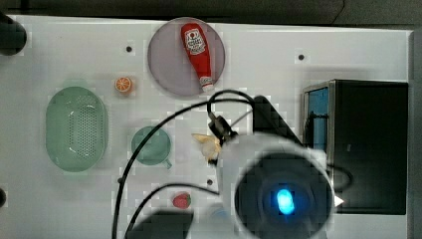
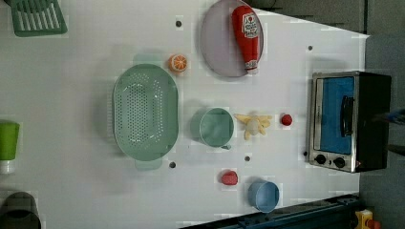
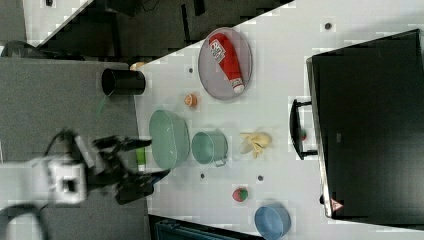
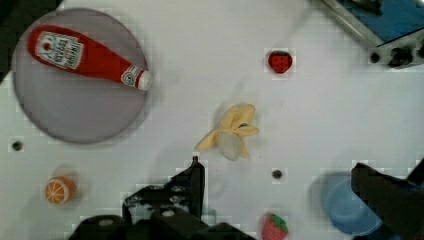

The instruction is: Pick banana from table and place on oven.

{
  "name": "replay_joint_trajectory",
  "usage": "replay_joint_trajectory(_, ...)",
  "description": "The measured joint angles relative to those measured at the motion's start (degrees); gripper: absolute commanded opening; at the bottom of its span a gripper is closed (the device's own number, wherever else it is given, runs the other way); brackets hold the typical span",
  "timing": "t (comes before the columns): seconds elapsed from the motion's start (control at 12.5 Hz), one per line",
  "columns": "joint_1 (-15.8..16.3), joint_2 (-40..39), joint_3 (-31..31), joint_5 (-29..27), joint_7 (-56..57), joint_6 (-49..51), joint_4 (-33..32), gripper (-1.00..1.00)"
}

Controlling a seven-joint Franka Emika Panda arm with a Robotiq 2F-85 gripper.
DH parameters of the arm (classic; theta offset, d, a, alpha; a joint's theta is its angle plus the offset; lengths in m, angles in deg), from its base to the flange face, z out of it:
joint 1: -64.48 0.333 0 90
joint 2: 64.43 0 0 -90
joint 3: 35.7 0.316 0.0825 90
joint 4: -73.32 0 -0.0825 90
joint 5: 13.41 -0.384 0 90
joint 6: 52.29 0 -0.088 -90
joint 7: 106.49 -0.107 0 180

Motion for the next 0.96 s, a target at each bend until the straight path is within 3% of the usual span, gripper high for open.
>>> replay_joint_trajectory(0.32, 0.0, -10.2, -1.7, -1.1, -0.2, -16.2, -11.6, 1.00)
replay_joint_trajectory(0.48, -0.4, -13.1, -1.1, -0.7, -0.2, -19.6, -16.8, 1.00)
replay_joint_trajectory(0.96, 0.5, -25.6, 2.8, -0.1, -0.4, -32.5, -16.8, 1.00)
